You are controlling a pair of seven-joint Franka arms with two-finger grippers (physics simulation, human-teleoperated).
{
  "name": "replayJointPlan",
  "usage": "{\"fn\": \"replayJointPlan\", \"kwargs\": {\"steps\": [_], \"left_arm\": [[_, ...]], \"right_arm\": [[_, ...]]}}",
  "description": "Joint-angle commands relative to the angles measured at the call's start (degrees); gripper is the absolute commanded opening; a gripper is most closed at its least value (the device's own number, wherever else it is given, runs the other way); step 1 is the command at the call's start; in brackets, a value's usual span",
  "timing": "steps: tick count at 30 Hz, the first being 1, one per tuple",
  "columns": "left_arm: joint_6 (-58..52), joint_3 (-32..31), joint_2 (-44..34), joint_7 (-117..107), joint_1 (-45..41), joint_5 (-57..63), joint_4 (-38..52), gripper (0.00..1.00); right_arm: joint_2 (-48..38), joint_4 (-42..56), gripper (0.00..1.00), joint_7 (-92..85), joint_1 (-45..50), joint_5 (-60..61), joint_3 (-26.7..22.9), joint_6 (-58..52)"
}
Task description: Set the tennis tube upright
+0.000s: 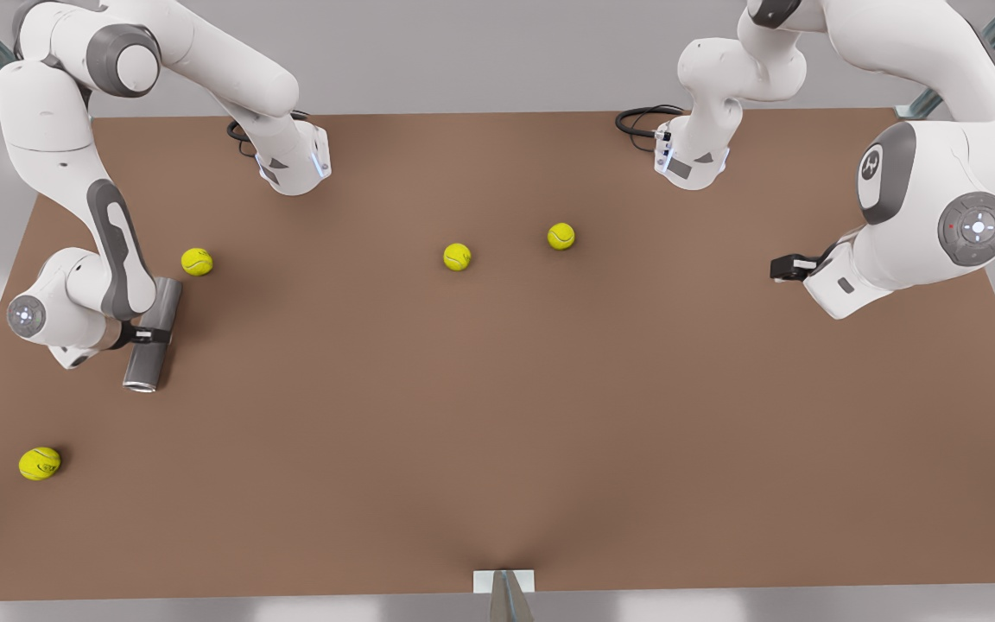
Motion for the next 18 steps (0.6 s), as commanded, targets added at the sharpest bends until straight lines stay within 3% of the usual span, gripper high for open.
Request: {"fn": "replayJointPlan", "kwargs": {"steps": [1,15,17,18], "left_arm": [[-0.01,0.00,0.00,0.00,0.00,0.01,0.00,1.00],[-0.80,0.00,0.00,-0.09,-0.17,-0.08,0.00,1.00],[-0.80,-0.09,0.00,-0.09,-0.17,-0.08,0.00,1.00],[-0.80,-0.09,0.00,-0.09,-0.17,-0.08,0.00,1.00]], "right_arm": [[0.01,0.02,1.00,-0.48,-0.17,0.00,0.00,0.10],[2.20,0.02,1.00,-1.63,-1.14,0.00,0.00,0.28],[2.29,0.02,0.90,-1.63,-1.06,0.00,0.00,0.28],[2.38,0.02,0.81,-1.63,-1.05,0.00,0.00,0.19]]}}
